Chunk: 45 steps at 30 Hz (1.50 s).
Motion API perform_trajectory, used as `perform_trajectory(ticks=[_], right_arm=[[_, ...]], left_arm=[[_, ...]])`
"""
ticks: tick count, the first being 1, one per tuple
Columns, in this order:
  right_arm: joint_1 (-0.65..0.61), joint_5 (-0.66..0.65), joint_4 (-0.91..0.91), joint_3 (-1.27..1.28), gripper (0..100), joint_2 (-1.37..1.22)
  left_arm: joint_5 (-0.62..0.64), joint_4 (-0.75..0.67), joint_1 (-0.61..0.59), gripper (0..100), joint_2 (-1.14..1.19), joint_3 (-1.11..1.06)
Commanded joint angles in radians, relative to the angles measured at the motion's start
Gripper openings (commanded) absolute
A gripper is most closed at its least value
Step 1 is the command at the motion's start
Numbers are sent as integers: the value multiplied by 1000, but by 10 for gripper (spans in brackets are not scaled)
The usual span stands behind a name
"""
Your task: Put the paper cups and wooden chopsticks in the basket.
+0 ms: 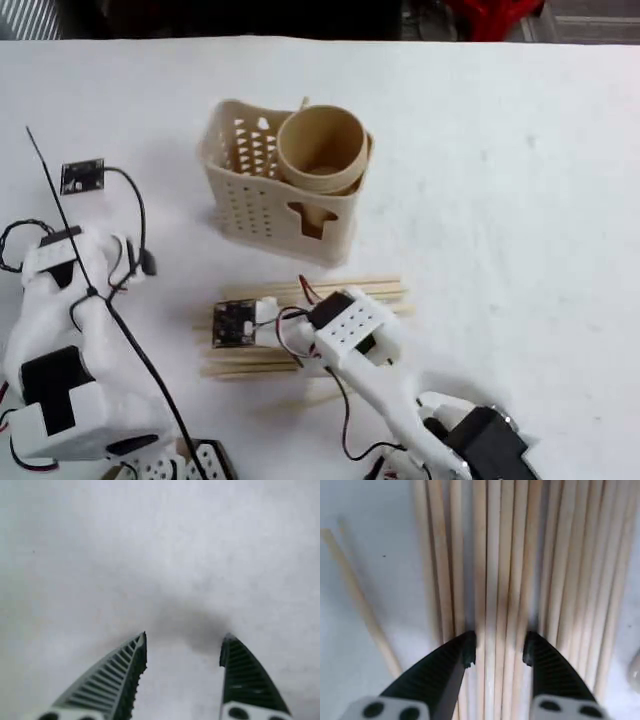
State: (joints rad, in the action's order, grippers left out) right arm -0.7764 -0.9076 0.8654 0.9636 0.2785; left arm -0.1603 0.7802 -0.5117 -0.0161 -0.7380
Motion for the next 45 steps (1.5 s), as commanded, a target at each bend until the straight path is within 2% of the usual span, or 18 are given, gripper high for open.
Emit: perform_trajectory(ticks=[1, 5, 11, 28, 35, 39, 45], right_arm=[[-4, 38, -50, -40, 120, -1], [-4, 48, -62, -38, 50, -4], [-2, 84, -56, -48, 17, 4], [53, 120, 108, -107, 15, 280], [111, 302, 217, -371, 15, 401], [108, 361, 265, -525, 15, 403], [108, 427, 239, -736, 15, 395]], left_arm=[[5, -14, -13, 242, 1, 40], [5, -14, -13, 242, 1, 40], [5, -14, -12, 242, 2, 40], [5, -14, -12, 242, 2, 40], [6, -14, -12, 242, 2, 40], [6, -14, -12, 242, 2, 40], [8, -14, -10, 242, 2, 40]])
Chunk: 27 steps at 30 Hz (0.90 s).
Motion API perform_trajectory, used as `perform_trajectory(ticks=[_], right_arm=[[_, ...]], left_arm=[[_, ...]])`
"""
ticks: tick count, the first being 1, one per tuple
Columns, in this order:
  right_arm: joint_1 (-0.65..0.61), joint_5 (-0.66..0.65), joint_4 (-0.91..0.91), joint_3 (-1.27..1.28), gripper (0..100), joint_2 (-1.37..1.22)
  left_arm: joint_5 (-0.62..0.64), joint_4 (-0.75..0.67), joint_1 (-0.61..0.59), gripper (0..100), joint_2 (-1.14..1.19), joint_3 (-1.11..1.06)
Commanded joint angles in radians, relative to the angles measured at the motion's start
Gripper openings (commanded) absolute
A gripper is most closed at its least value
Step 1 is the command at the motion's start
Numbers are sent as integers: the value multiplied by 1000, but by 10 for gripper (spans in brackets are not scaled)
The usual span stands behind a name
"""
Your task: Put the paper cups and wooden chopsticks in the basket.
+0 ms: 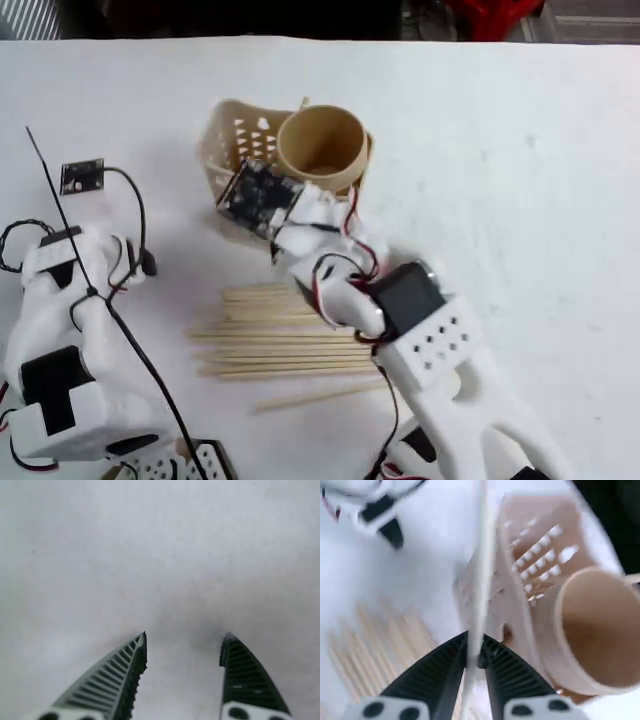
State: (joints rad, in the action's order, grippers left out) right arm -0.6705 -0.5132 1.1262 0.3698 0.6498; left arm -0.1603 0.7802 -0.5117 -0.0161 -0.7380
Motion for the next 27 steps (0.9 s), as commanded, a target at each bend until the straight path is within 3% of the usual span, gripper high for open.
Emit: perform_trajectory(ticks=[1, 9, 14, 19, 22, 27], right_arm=[[1, 48, -27, -196, 15, 12], [-1, 146, 44, -713, 15, -329], [-35, 120, 337, -885, 17, -484], [-133, -46, 596, -815, 142, -490], [-125, -103, 591, -632, 185, -489], [-124, -146, 453, -296, 149, -479]], left_arm=[[8, -14, -10, 242, 2, 40], [8, -14, -10, 242, 2, 38], [6, -14, -10, 242, 2, 37], [5, -14, -10, 242, 2, 40], [6, -14, -10, 242, 4, 40], [8, -14, -10, 242, 4, 40]])
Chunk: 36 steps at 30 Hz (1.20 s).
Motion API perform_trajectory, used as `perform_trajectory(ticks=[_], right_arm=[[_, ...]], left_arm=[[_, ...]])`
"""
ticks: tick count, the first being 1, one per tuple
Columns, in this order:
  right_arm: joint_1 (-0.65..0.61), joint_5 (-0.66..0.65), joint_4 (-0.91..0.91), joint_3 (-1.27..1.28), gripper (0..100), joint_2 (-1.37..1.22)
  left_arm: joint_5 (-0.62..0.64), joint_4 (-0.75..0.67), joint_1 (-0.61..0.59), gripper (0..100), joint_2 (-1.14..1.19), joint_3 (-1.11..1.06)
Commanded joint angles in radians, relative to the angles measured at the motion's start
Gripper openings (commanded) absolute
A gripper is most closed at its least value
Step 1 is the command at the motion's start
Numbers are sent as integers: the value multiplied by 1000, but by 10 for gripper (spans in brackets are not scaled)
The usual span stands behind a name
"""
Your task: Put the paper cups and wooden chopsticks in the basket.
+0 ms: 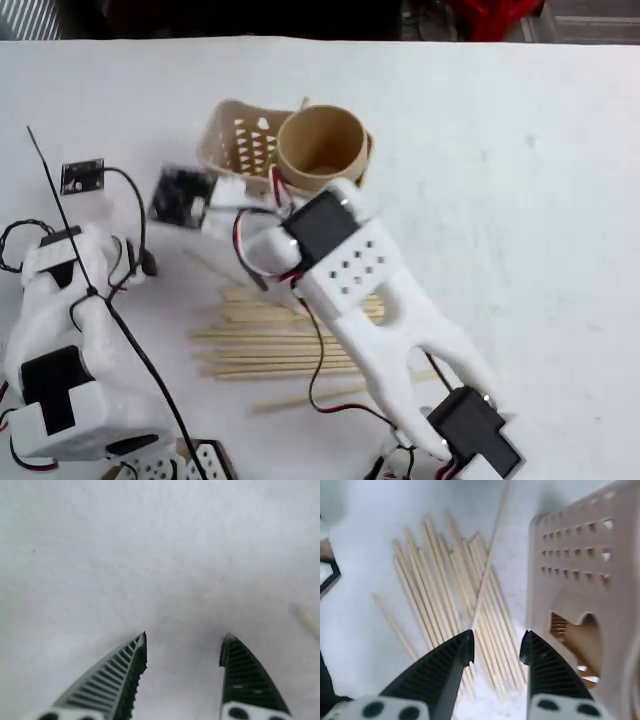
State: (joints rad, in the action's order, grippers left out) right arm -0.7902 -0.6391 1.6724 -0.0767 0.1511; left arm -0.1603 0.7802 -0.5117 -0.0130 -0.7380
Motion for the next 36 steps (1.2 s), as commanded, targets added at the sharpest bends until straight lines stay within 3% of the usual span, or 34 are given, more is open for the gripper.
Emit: perform_trajectory(ticks=[1, 8, 12, 27, 33, 36], right_arm=[[-2, 0, -153, 212, 149, 19], [-5, 31, -697, 592, 150, 8], [-5, 40, -866, 712, 196, 8], [21, 117, -969, 666, 222, -196], [21, 117, -967, 667, 80, -202], [21, 117, -935, 661, 57, -196]], left_arm=[[8, -14, -10, 242, 1, 40], [6, -14, -10, 242, 1, 38], [5, -14, -10, 242, 1, 38], [8, -14, -10, 242, 1, 37], [8, -14, -10, 242, 1, 37], [8, -14, -10, 242, 1, 37]])
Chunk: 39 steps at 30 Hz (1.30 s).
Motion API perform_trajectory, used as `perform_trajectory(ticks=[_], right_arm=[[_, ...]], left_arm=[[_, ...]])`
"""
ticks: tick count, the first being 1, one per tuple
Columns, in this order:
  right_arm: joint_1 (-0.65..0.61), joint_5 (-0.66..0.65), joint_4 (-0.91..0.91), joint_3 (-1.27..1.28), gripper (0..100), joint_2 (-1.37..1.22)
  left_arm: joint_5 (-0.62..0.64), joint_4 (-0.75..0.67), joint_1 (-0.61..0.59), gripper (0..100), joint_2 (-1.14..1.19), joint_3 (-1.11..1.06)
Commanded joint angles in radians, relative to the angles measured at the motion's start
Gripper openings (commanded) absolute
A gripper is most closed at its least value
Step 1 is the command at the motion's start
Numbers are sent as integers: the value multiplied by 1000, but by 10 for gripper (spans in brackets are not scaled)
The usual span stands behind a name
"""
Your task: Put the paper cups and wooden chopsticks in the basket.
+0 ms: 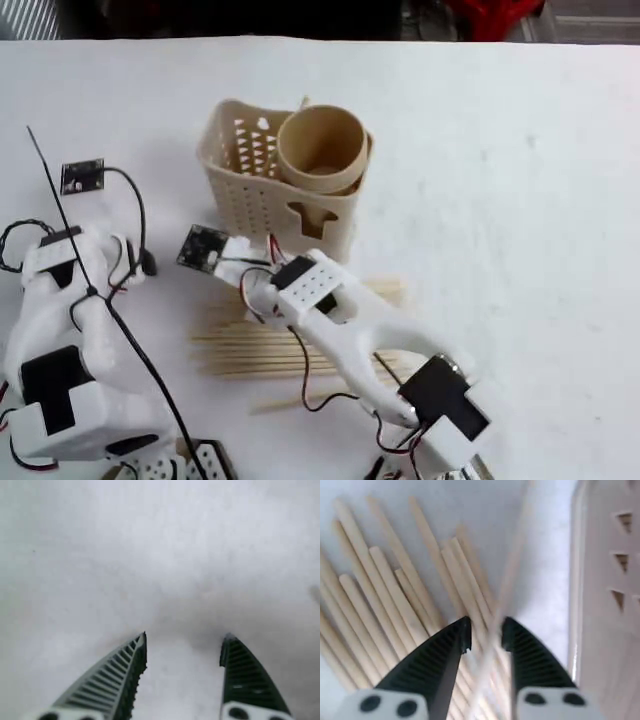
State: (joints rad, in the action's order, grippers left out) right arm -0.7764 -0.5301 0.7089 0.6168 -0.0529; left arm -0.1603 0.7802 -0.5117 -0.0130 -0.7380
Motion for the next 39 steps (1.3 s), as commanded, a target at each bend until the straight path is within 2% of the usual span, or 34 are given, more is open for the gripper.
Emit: perform_trajectory(ticks=[1, 9, 23, 29, 39], right_arm=[[7, 9, 41, -34, 54, 10], [4, 77, 148, -26, 51, 205], [8, 78, 349, -17, 26, 615], [-19, 80, 332, 51, 148, 513], [-133, 43, 311, 55, 155, 259]], left_arm=[[8, -14, -10, 242, 1, 37], [8, -14, -10, 242, 1, 37], [9, -14, -10, 242, 1, 37], [9, -14, -10, 242, 1, 37], [9, -14, -10, 242, 1, 37]])
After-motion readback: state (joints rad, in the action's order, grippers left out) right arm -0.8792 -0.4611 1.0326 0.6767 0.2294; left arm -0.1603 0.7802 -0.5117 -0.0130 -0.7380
